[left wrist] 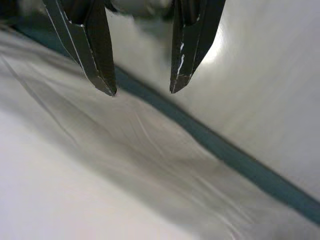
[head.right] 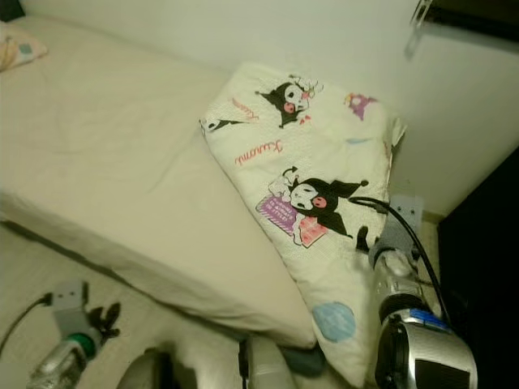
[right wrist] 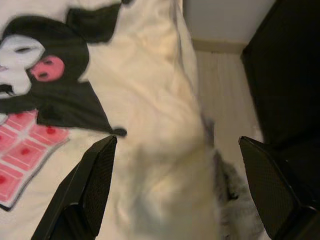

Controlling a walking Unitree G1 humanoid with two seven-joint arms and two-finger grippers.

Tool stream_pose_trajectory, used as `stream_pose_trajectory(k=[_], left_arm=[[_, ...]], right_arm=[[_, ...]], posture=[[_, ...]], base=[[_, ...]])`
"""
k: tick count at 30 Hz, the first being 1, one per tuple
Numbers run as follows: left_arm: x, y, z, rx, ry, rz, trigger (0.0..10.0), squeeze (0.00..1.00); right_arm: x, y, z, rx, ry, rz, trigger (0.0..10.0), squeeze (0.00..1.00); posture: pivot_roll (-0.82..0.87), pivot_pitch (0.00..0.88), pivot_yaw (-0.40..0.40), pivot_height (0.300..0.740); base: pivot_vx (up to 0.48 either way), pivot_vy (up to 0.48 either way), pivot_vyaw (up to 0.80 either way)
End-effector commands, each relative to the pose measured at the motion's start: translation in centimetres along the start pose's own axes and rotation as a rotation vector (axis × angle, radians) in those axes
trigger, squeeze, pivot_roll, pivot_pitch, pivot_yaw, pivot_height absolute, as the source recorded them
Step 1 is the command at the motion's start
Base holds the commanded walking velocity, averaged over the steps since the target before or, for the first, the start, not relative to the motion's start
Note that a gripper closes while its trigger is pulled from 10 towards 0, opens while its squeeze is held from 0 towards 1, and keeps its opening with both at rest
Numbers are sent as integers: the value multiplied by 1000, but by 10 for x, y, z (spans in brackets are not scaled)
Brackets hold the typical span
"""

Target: Clean up the room

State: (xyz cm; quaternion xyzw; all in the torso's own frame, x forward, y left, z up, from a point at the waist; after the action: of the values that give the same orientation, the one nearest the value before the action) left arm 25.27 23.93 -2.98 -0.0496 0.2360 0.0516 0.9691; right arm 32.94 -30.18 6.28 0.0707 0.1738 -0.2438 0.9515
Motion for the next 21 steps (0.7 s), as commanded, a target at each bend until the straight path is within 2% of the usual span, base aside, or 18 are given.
stream_pose_trajectory(k=[1,5,7,9,11,15,21], left_arm=[[-1,5,3,-3,-24,0,10000,0],[-1,5,3,-3,-24,0,10000,0],[-1,9,10,15,-56,-7,10000,0],[-6,21,15,57,-92,-15,10000,0],[-6,21,15,57,-92,-15,10000,0],[-18,32,5,92,-89,-23,10000,0],[-24,35,0,112,-94,-44,10000,0]], right_arm=[[1,-9,5,40,-19,-22,10000,0],[1,-9,5,40,-19,-22,10000,0],[2,-13,14,59,-49,-33,10000,0],[4,-27,34,86,-113,-78,10000,0],[4,-27,34,86,-113,-78,10000,0],[4,-49,58,47,-187,-167,10000,0],[2,-64,61,52,-187,-227,10000,0]], posture=[[-121,54,56,625],[-121,54,56,625],[-101,86,70,625],[-69,132,100,625],[-69,132,100,625],[-38,180,128,625],[-26,204,137,625]], base=[[0,0,0],[0,0,0],[0,0,0],[0,0,0],[0,0,0],[0,0,0],[0,0,0]])
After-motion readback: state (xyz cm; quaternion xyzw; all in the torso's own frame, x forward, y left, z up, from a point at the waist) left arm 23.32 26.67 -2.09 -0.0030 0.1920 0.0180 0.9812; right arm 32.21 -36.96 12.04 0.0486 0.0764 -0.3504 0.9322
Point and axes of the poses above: a point about 5 cm out from each wrist's last joint towards the gripper, its own x axis pointing out of the wrist towards the gripper, its own z axis along the axis of the wrist's last joint, y = z × x, the point moved 1 cm from there along x, pointing out of the wrist towards the gripper, and after that the axes turned 4 degrees about x, right-handed, at the moved point
